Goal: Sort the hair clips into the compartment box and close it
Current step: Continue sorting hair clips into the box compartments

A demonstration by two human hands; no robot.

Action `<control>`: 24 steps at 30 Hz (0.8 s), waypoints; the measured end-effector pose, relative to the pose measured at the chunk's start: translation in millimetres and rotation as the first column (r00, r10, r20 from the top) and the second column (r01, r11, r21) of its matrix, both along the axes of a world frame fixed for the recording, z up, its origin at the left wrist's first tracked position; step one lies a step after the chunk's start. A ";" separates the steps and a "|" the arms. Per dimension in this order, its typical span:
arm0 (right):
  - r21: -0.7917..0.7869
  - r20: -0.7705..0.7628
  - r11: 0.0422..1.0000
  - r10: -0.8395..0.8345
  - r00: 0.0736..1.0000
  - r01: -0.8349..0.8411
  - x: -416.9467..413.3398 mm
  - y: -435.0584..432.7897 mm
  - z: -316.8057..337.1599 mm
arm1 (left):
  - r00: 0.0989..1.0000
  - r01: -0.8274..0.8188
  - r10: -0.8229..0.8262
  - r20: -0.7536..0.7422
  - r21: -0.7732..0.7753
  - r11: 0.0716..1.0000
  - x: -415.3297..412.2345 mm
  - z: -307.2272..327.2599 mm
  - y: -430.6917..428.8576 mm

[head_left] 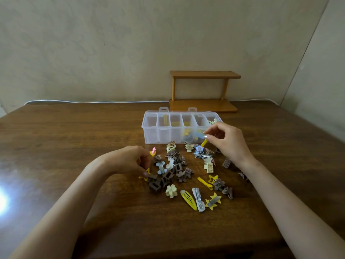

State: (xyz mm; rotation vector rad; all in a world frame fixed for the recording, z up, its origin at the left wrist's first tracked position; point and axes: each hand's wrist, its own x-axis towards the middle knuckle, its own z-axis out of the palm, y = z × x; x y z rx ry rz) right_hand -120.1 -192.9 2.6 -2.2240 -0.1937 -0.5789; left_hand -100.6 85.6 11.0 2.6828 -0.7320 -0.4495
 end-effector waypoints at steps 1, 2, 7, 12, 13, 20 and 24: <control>0.017 0.006 1.000 -0.004 1.000 0.004 0.1 -0.9 0.2 | 1.000 -0.003 0.003 0.015 -0.004 1.000 -0.3 -0.1 -0.5; 0.035 0.010 0.999 -0.005 1.000 0.005 0.0 -1.3 0.8 | 0.999 -0.013 0.013 0.030 -0.016 1.000 -0.1 -0.3 -0.6; 0.143 0.067 0.990 -0.021 0.998 0.011 -0.1 1.5 8.4 | 0.967 -0.123 0.167 0.193 -0.224 0.967 -1.3 2.7 -6.4; 0.156 0.140 0.988 -0.022 0.990 0.000 13.1 9.2 22.2 | 0.918 -0.123 0.292 0.269 -0.507 0.853 -7.6 -0.6 -19.8; 0.147 0.146 0.989 -0.024 0.989 0.002 18.3 11.7 25.1 | 0.915 -0.109 0.297 0.272 -0.542 0.833 -8.6 -1.8 -22.4; -0.073 0.091 0.997 -0.017 0.996 0.023 60.8 30.0 33.3 | 0.903 -0.040 0.281 0.325 -0.587 0.809 -9.8 -10.5 -30.1; -0.047 0.096 0.998 -0.041 0.995 0.046 57.2 28.3 32.4 | 0.924 -0.046 0.275 0.265 -0.637 0.769 -9.9 -12.3 -32.8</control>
